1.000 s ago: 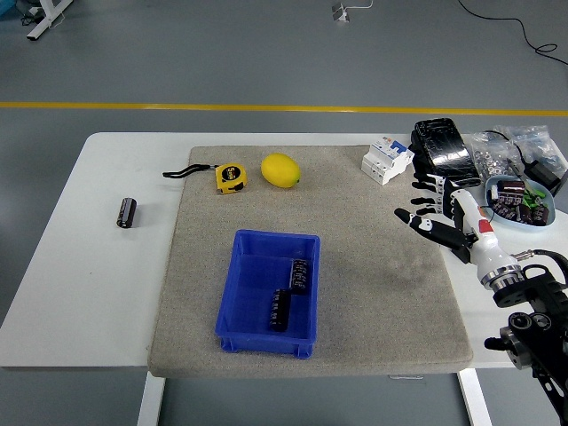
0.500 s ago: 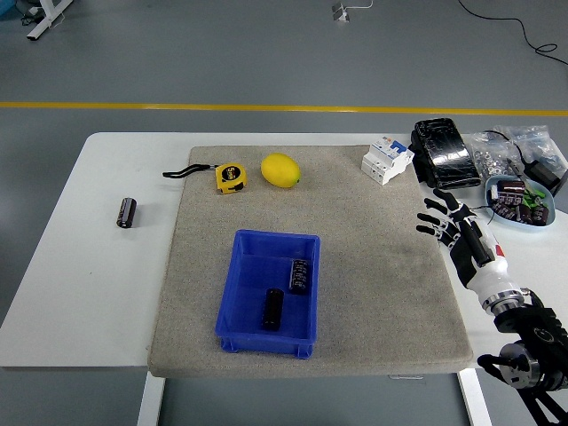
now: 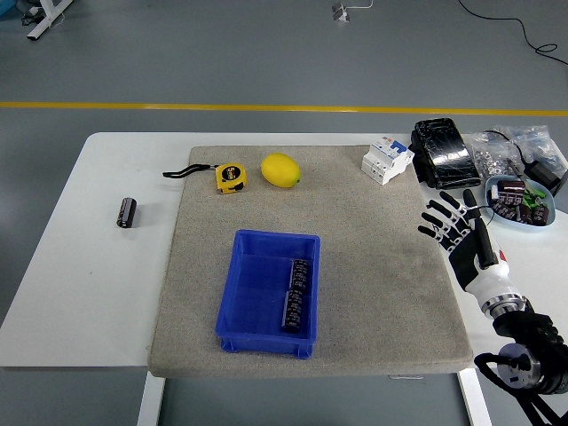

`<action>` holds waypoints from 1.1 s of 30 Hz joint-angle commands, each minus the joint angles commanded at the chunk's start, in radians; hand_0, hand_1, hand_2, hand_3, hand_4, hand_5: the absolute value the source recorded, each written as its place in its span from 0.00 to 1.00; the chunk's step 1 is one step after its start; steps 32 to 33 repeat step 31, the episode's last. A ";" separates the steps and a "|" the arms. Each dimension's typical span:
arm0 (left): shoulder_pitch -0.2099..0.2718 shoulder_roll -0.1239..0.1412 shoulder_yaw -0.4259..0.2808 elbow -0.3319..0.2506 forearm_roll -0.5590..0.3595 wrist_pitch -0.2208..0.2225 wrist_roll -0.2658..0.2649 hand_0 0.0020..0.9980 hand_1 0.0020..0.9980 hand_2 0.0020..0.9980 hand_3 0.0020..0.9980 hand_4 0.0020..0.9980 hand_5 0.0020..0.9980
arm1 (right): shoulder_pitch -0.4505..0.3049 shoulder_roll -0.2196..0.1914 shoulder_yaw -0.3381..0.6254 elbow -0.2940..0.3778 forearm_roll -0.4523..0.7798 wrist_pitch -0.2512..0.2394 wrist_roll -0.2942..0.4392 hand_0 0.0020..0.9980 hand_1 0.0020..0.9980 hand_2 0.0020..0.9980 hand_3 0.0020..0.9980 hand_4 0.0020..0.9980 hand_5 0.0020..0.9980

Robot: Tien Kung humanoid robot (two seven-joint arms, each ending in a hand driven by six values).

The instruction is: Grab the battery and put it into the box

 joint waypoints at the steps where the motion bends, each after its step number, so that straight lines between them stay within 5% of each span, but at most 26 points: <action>1: -0.001 0.000 0.000 0.000 0.001 0.000 0.000 0.73 0.67 0.71 0.63 0.67 0.64 | -0.001 0.000 0.002 -0.001 -0.004 -0.003 0.004 0.66 0.69 0.77 0.80 1.00 0.77; 14: -0.003 0.001 -0.003 -0.001 0.009 0.000 0.004 0.73 0.68 0.71 0.63 0.67 0.64 | -0.023 -0.004 0.072 -0.020 -0.171 -0.001 0.012 0.76 0.76 0.80 0.83 1.00 0.79; 33: 0.008 0.000 -0.016 -0.003 0.037 -0.005 0.014 0.73 0.67 0.71 0.63 0.68 0.64 | -0.067 -0.007 0.130 -0.010 -0.214 -0.002 -0.007 0.79 0.77 0.81 0.83 1.00 0.79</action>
